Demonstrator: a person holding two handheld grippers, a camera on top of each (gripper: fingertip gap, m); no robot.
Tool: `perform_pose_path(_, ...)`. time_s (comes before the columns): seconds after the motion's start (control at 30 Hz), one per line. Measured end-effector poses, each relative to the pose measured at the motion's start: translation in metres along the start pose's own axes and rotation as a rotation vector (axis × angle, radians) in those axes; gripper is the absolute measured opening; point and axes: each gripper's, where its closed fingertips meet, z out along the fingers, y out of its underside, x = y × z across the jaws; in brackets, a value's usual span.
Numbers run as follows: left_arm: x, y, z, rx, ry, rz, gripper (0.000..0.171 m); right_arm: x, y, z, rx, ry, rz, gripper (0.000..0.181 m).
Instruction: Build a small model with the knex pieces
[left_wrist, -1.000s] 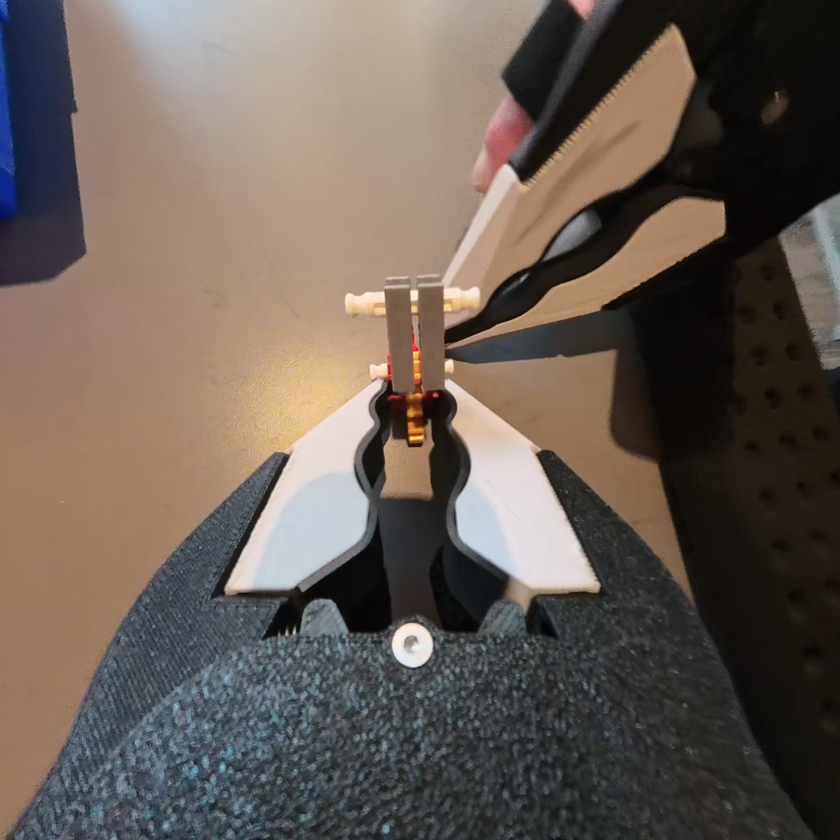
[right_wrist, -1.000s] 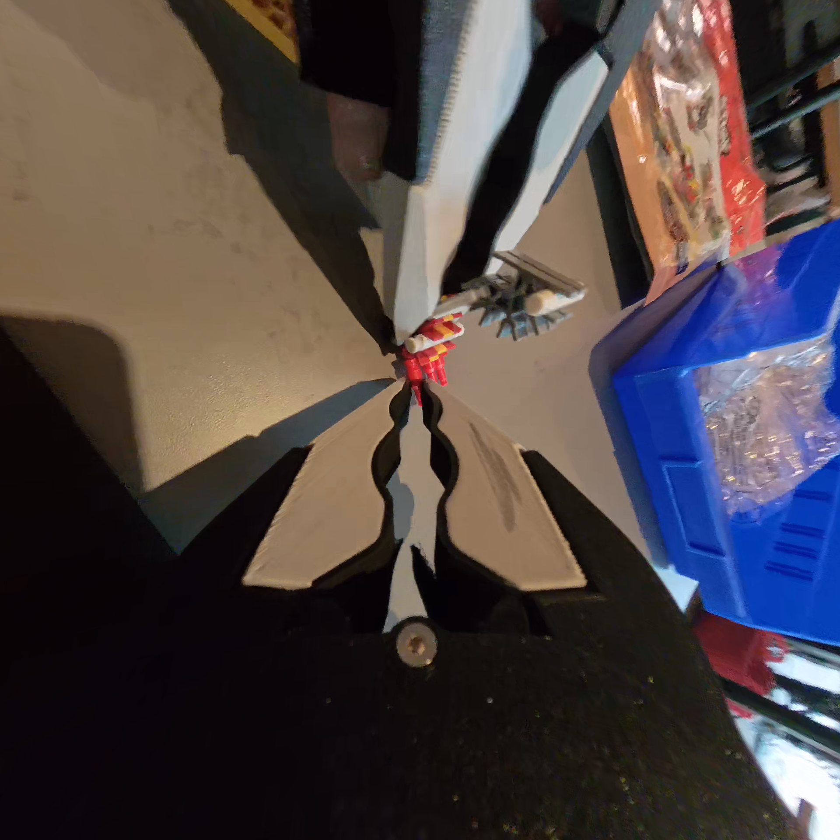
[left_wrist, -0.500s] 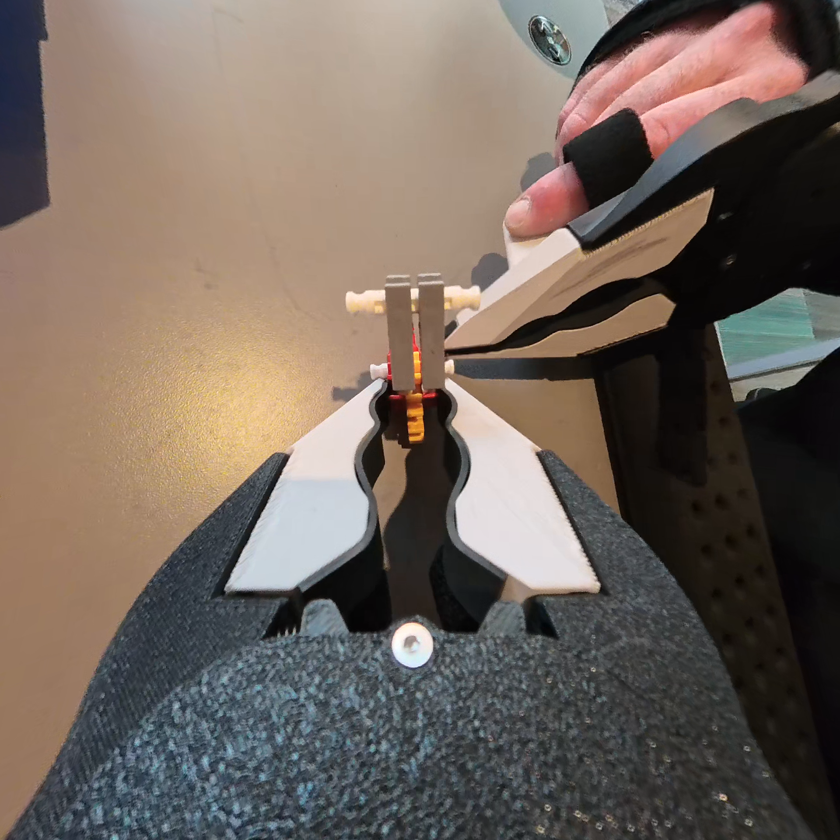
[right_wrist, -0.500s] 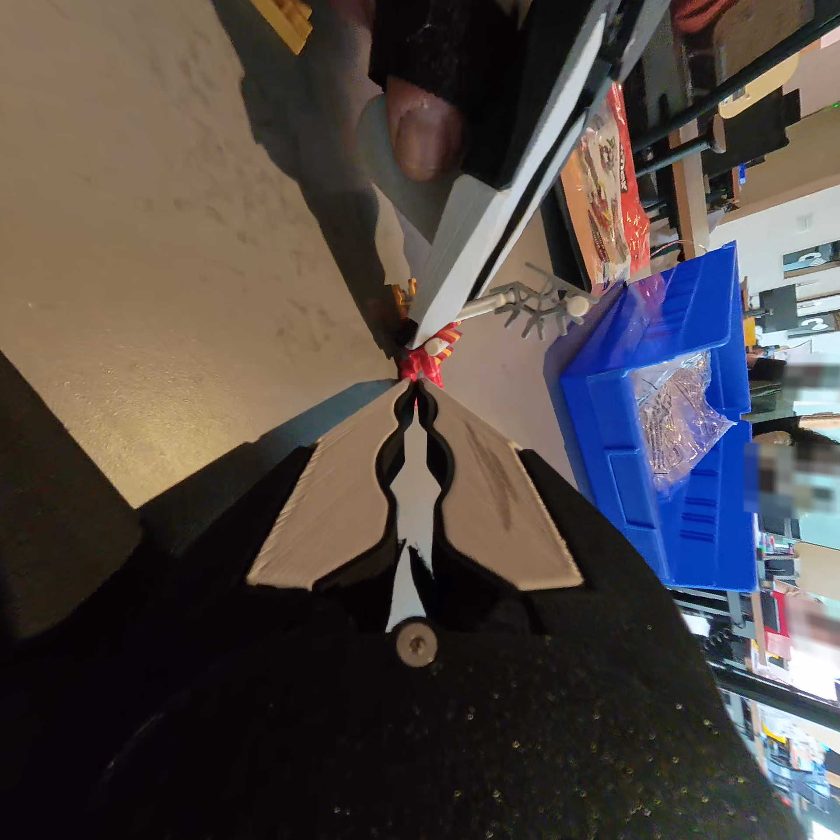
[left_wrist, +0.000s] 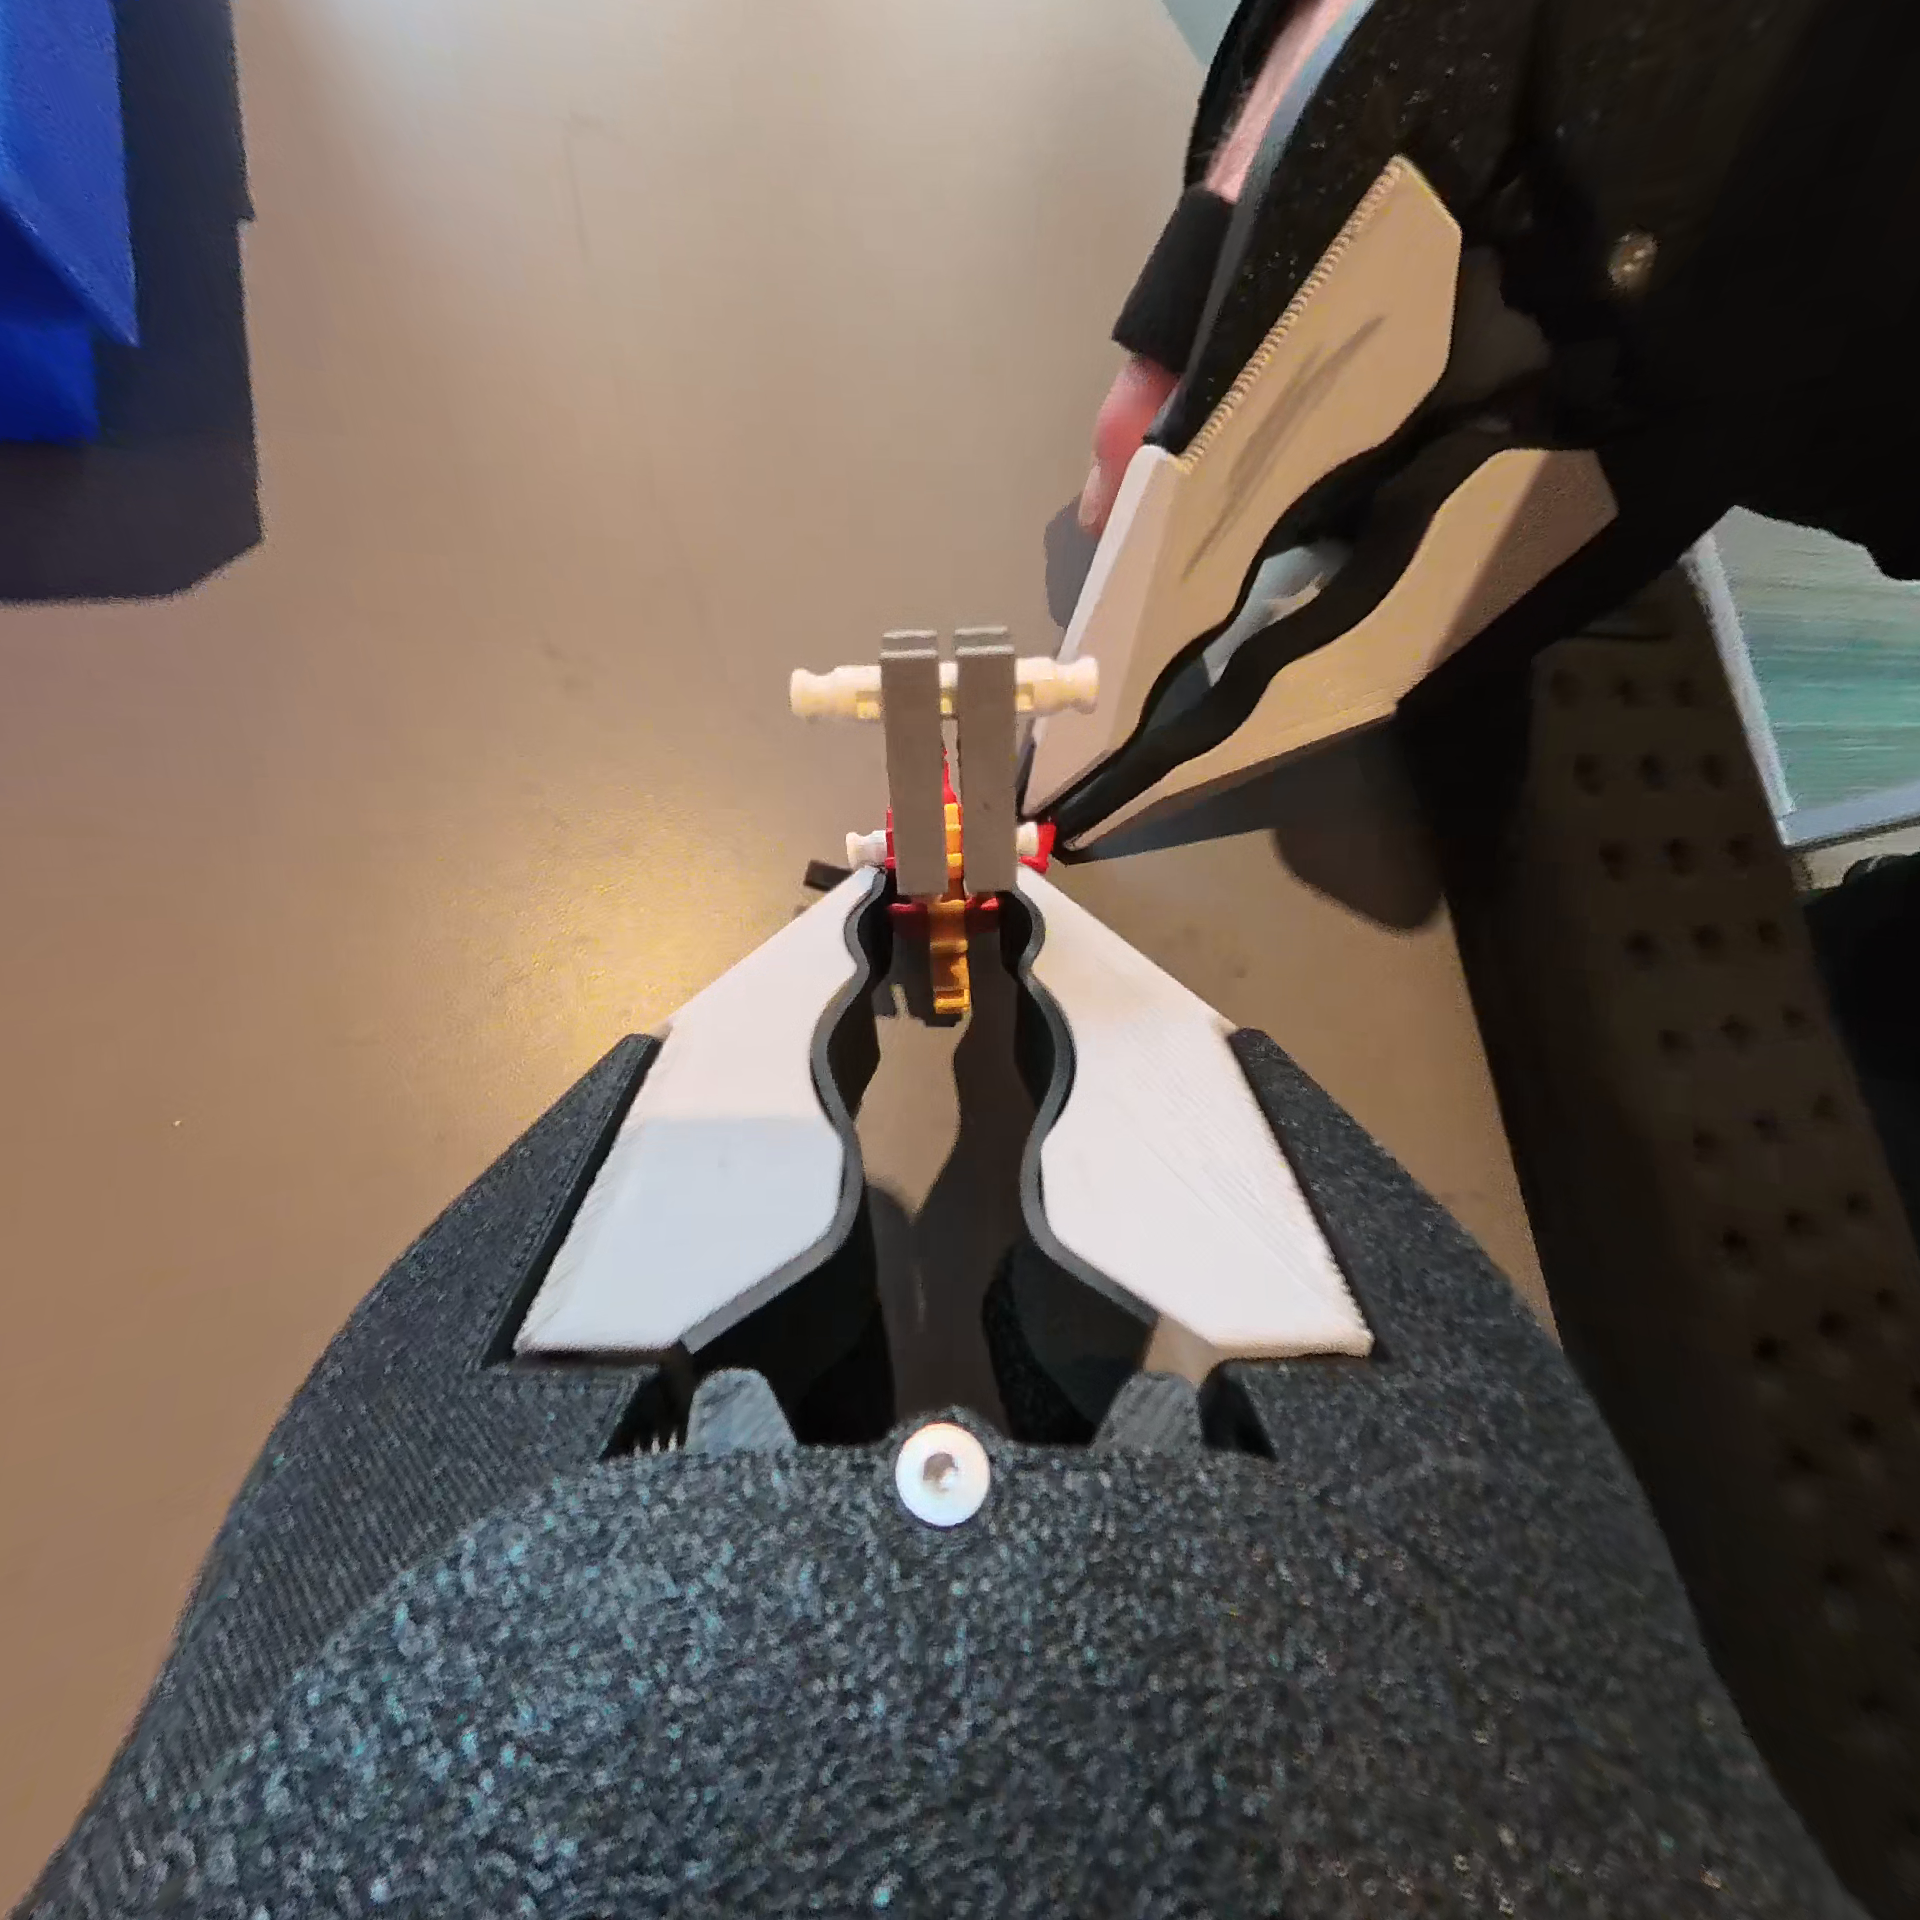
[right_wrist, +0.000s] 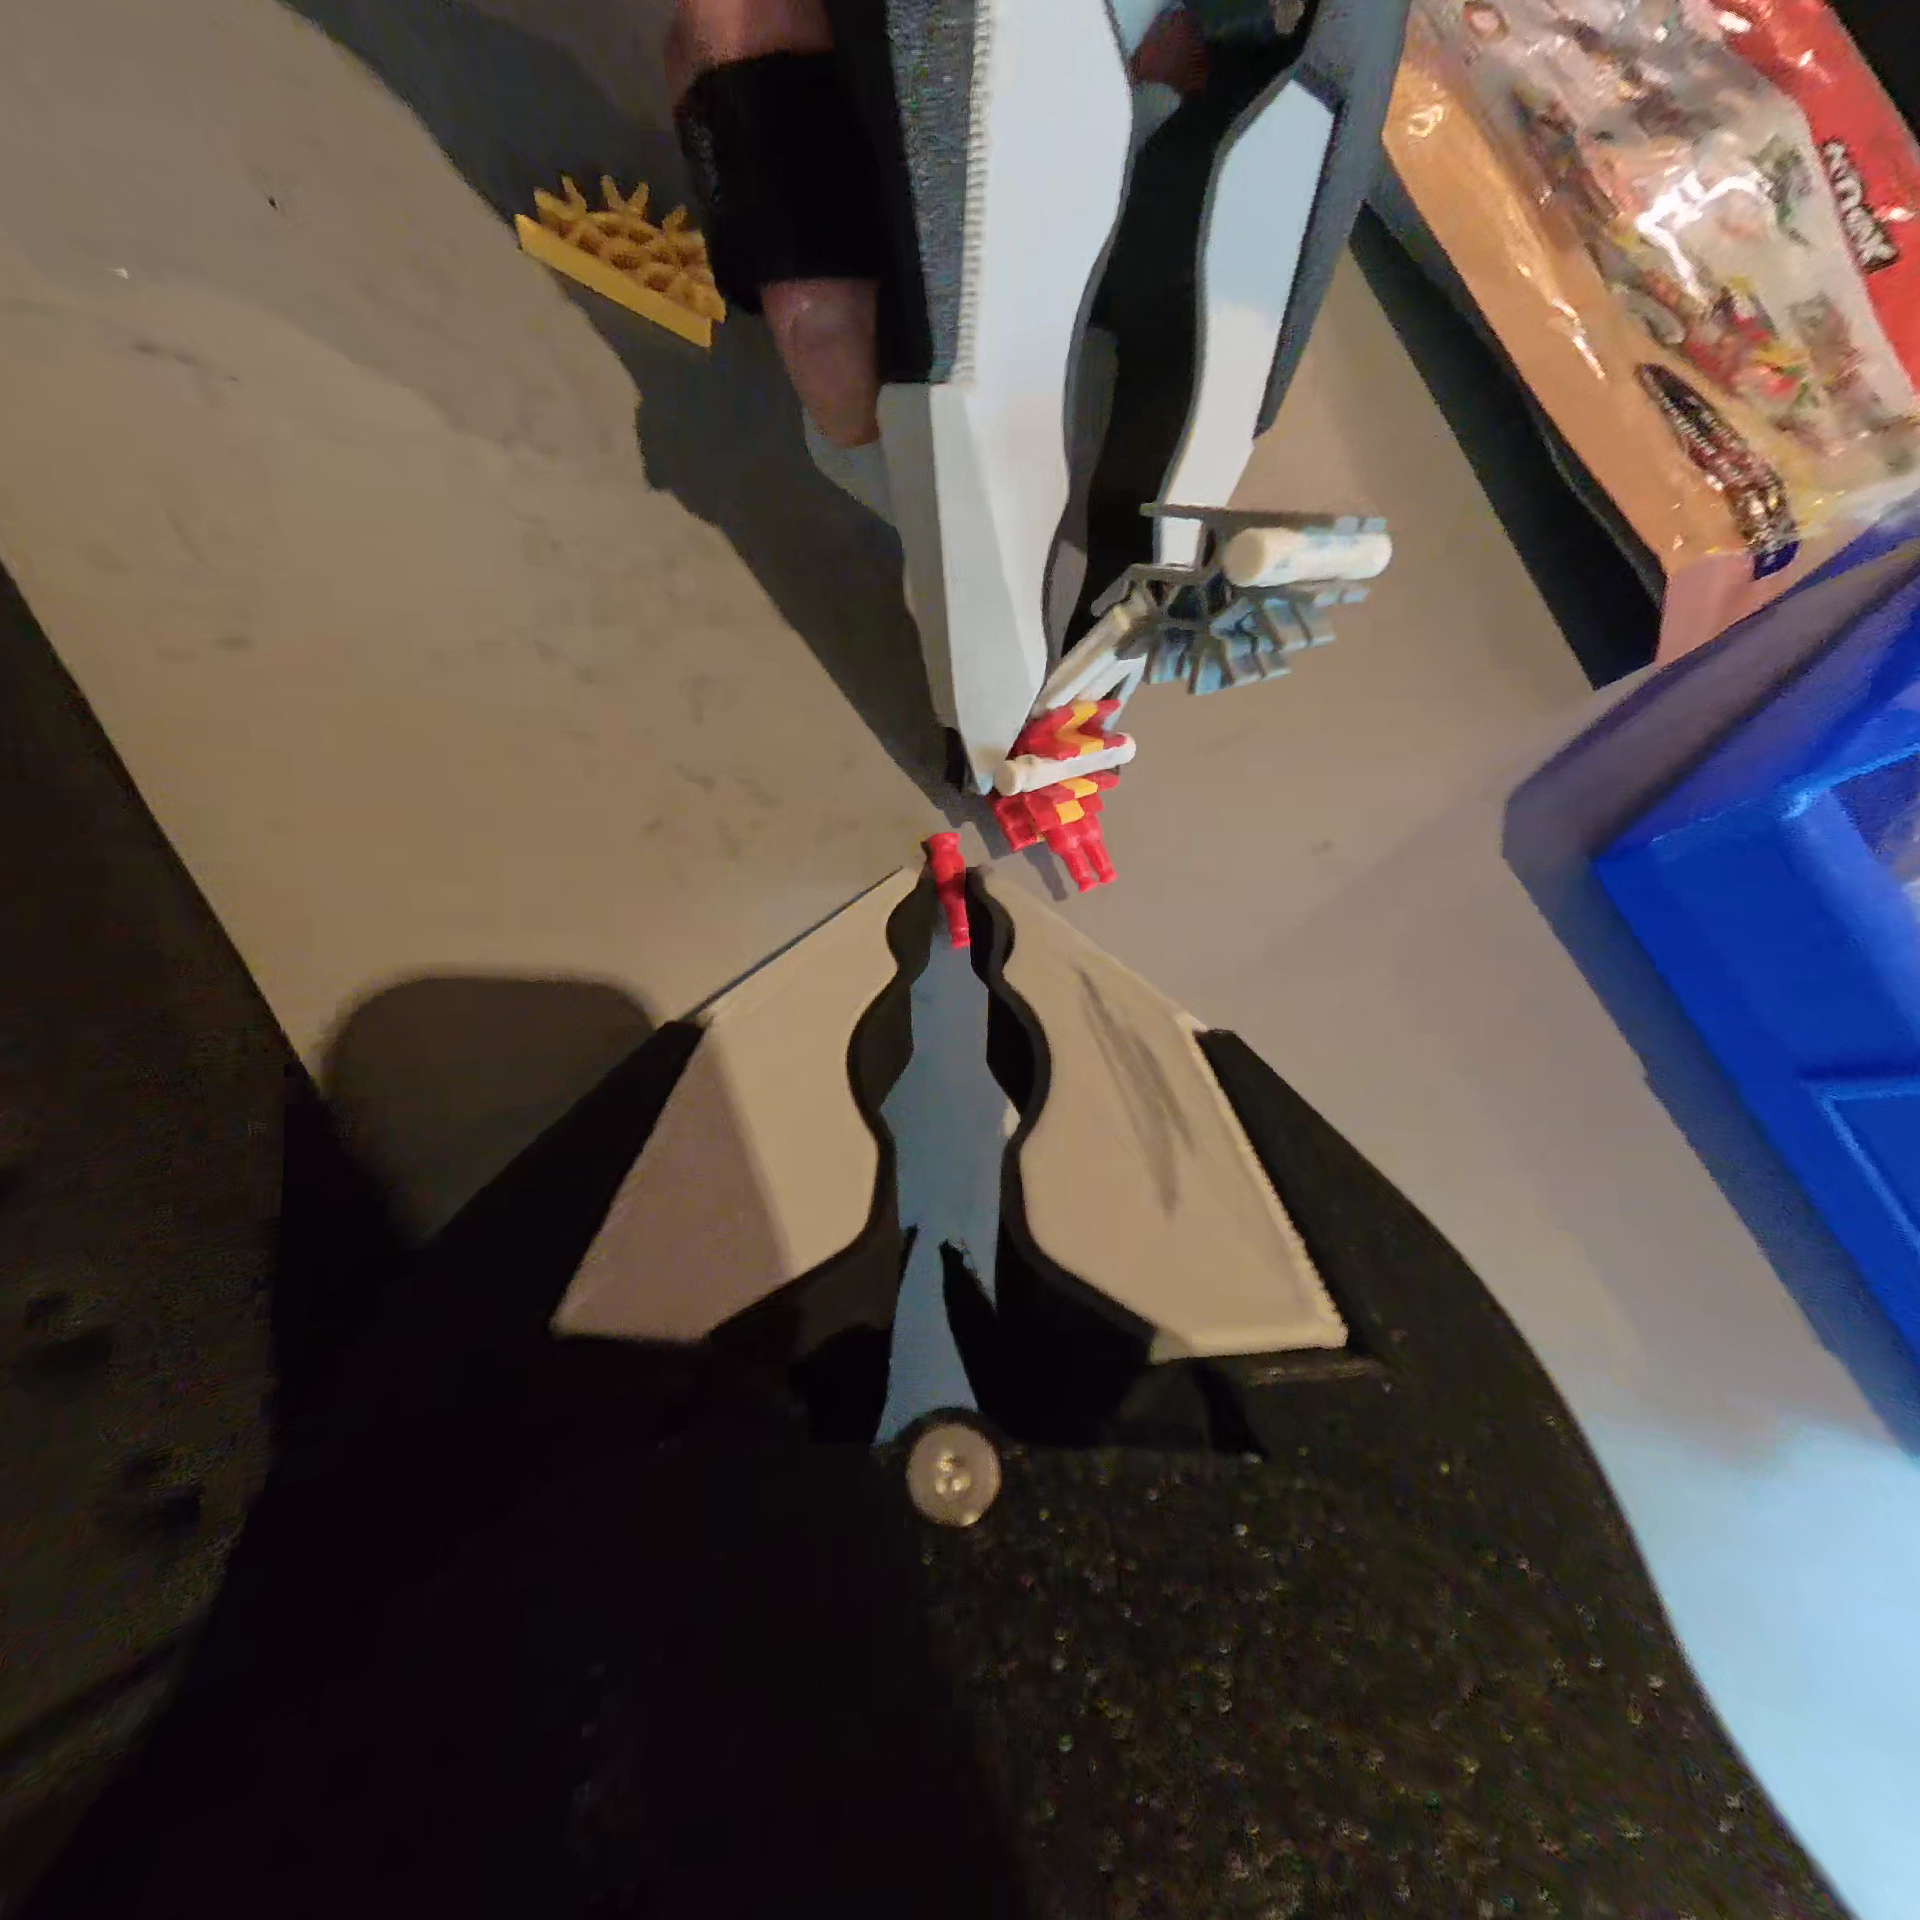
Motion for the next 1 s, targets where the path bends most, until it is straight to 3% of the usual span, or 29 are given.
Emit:
perform_pose_path(0.63,0.000,-0.003,-0.002,-0.008,0.177,-0.201,0.017,0.016,-0.009,-0.003,-0.023,0.111,-0.129,0.004)
perform_pose_path(1.0,-0.001,-0.004,-0.001,-0.018,0.179,-0.240,0.017,0.021,-0.003,-0.002,-0.093,0.097,-0.133,0.003)
